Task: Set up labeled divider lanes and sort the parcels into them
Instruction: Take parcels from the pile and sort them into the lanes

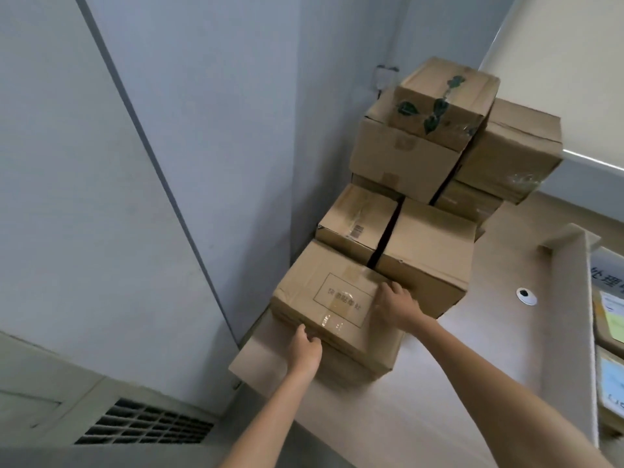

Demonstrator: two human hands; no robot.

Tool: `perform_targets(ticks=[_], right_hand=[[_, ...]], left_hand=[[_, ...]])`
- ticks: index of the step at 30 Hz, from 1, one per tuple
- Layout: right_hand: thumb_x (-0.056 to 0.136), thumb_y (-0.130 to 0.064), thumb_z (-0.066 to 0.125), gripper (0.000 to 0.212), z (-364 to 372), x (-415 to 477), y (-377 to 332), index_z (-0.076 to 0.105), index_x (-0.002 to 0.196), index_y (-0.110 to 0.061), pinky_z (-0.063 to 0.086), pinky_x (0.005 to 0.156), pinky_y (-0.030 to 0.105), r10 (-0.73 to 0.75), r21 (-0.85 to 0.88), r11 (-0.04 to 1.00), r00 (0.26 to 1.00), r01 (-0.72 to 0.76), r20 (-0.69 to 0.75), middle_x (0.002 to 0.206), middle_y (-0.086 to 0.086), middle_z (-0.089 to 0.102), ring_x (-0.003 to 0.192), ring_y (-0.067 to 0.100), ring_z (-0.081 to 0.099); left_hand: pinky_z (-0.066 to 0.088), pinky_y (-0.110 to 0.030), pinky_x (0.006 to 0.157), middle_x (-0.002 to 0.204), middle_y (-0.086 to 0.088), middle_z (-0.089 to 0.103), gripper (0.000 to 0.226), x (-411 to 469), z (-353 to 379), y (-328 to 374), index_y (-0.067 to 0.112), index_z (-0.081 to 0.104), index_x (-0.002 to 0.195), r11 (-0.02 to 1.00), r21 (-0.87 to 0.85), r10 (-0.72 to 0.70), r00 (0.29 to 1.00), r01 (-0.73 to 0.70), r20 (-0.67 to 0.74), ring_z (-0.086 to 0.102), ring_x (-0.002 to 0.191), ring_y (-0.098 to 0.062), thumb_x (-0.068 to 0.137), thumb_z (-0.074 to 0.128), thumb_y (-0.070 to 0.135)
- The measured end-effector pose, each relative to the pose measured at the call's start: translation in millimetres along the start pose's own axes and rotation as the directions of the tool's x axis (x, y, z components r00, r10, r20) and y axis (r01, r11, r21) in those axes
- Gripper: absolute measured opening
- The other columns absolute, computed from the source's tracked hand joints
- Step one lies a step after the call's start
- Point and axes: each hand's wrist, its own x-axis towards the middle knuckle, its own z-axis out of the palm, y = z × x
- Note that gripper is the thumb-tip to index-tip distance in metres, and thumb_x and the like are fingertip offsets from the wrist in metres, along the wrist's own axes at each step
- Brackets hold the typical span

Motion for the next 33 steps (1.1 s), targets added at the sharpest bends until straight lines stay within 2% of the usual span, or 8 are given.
perform_targets(ticks=[2, 6, 11, 20, 24, 28, 31, 33], right_hand=[[0.090, -0.043, 0.053, 0.073, 6.0, 1.3, 3.4, 0.019, 0.148, -0.013, 0.028, 0.111, 0.047, 0.005, -0.075, 0.997, 0.999, -0.008, -0.035, 0.153, 0.012, 0.019, 0.138, 0.034, 0.025], [0.087, -0.051, 0.054, 0.066, 7.3, -5.7, 4.6, 0.036, 0.138, -0.014, 0.030, 0.109, 0.045, 0.021, -0.079, 0.996, 0.995, -0.029, -0.103, 0.147, 0.011, 0.028, 0.133, 0.031, 0.028], [0.086, -0.047, 0.061, 0.066, 27.4, -39.3, 13.3, 0.033, 0.132, -0.008, 0.041, 0.097, 0.040, 0.121, 0.141, 0.982, 0.992, -0.125, 0.034, 0.136, 0.015, 0.042, 0.117, 0.028, 0.045], [0.090, -0.019, 0.062, 0.041, 76.2, -162.6, 35.2, 0.049, 0.130, -0.017, 0.044, 0.071, 0.019, -0.018, 0.803, 0.596, 1.000, 0.010, 0.001, 0.104, 0.002, 0.060, 0.089, 0.014, 0.054], [0.092, -0.013, 0.059, 0.033, 57.3, -213.6, 52.3, 0.051, 0.121, -0.027, 0.044, 0.065, 0.021, -0.033, 0.906, 0.414, 0.996, 0.094, -0.088, 0.101, 0.006, 0.059, 0.090, 0.019, 0.054], [0.080, -0.029, 0.064, 0.041, 25.1, -264.6, 72.4, 0.054, 0.120, -0.029, 0.044, 0.066, 0.013, -0.012, 0.922, 0.333, 0.979, 0.198, -0.206, 0.092, 0.002, 0.060, 0.091, 0.016, 0.055], [0.084, -0.024, 0.064, 0.036, 1.5, -295.5, 87.5, 0.056, 0.118, -0.032, 0.043, 0.065, 0.005, -0.009, 0.890, 0.361, 0.955, 0.280, -0.296, 0.090, 0.002, 0.059, 0.087, 0.014, 0.055], [0.090, -0.017, 0.062, 0.035, -12.9, -313.1, 91.2, 0.054, 0.121, -0.033, 0.042, 0.069, 0.006, -0.002, 0.842, 0.447, 0.941, 0.302, -0.337, 0.099, -0.001, 0.062, 0.090, 0.011, 0.056]], left_hand=[[0.030, -0.037, 0.113, 0.151, -0.010, 0.032, 0.054, -0.5, 2.2, -2.9, 0.010, 0.022, 0.149, 1.000, -0.013, 0.002, 0.999, -0.002, 0.043, 0.032, 0.138, -0.024, 0.098, 0.040, 0.008], [0.025, -0.039, 0.116, 0.153, -0.011, 0.029, 0.057, -7.6, 0.4, -7.2, 0.009, 0.021, 0.149, 0.998, -0.061, -0.003, 0.998, 0.007, 0.057, 0.027, 0.141, -0.024, 0.096, 0.040, 0.004], [0.027, -0.043, 0.114, 0.151, -0.010, 0.031, 0.054, -33.1, -16.2, -18.7, 0.012, 0.024, 0.148, 0.976, -0.205, -0.072, 0.997, 0.074, 0.019, 0.030, 0.138, -0.027, 0.096, 0.038, 0.001], [0.042, -0.028, 0.093, 0.120, -0.012, 0.059, 0.038, -115.0, -37.9, -23.7, 0.004, 0.058, 0.117, 0.925, -0.277, 0.199, 0.951, -0.262, -0.235, 0.053, 0.100, -0.016, 0.087, 0.045, -0.016], [0.042, -0.032, 0.098, 0.116, -0.002, 0.060, 0.034, -150.3, -38.4, -20.9, 0.016, 0.057, 0.111, 0.899, -0.184, 0.349, 0.905, -0.397, -0.244, 0.054, 0.112, -0.019, 0.082, 0.066, 0.001], [0.033, -0.046, 0.106, 0.147, -0.005, 0.035, 0.089, -185.9, -30.5, -7.0, 0.027, 0.023, 0.145, 0.947, -0.231, 0.236, 0.971, -0.222, 0.033, 0.035, 0.135, -0.027, 0.074, 0.073, 0.045], [0.044, -0.048, 0.099, 0.134, -0.012, 0.055, 0.111, -206.4, -24.1, 4.6, 0.020, 0.040, 0.135, 0.887, -0.450, 0.320, 0.841, -0.105, 0.436, 0.051, 0.124, -0.029, 0.043, 0.085, 0.061], [0.040, -0.050, 0.104, 0.128, -0.010, 0.061, 0.106, -216.0, -17.1, 15.5, 0.018, 0.045, 0.130, 0.860, -0.485, 0.416, 0.768, -0.158, 0.487, 0.054, 0.122, -0.028, 0.042, 0.085, 0.061]])
